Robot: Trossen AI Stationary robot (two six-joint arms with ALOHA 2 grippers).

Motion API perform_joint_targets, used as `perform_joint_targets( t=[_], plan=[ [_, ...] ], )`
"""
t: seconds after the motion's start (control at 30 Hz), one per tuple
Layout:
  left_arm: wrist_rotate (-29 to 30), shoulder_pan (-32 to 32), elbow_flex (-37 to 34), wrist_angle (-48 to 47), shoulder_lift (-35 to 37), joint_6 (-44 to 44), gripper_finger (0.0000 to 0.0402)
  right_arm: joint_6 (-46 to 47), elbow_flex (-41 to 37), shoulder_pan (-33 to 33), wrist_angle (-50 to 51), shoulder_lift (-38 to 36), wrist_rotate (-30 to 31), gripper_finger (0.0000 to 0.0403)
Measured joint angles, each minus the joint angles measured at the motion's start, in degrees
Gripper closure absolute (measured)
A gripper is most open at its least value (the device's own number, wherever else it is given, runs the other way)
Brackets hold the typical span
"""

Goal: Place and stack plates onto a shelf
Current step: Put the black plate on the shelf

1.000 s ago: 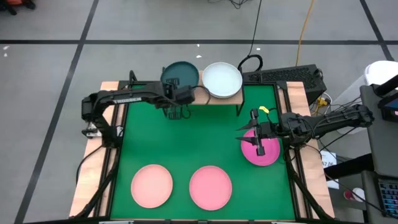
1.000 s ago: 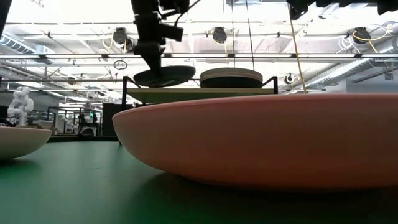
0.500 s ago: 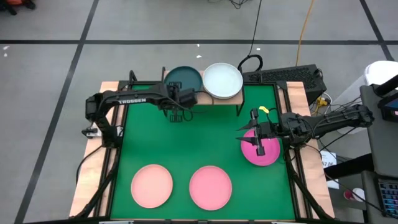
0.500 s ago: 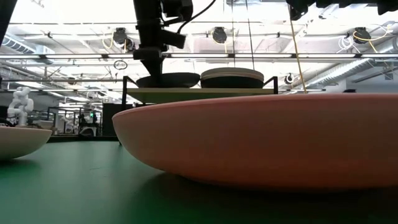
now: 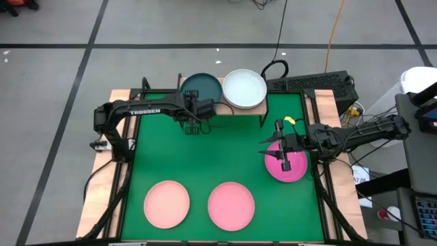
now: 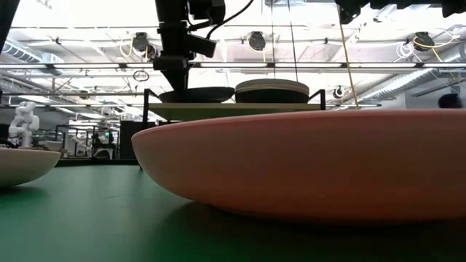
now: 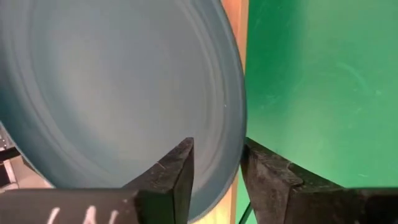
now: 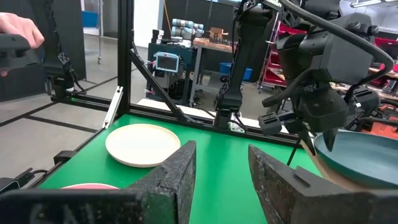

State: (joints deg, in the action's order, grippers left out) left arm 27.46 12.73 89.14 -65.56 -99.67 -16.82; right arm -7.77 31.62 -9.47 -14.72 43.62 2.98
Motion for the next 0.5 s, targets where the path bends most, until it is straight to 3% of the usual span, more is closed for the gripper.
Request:
perform_joint_targets(
  t=[0.5],
  plan=[
    [1.17, -3.99, 0.11, -0.46, 11.5, 3.29, 0.0261, -0.2, 0.0, 0.0, 0.07, 0.0, 0.13, 0.0275]
  ],
)
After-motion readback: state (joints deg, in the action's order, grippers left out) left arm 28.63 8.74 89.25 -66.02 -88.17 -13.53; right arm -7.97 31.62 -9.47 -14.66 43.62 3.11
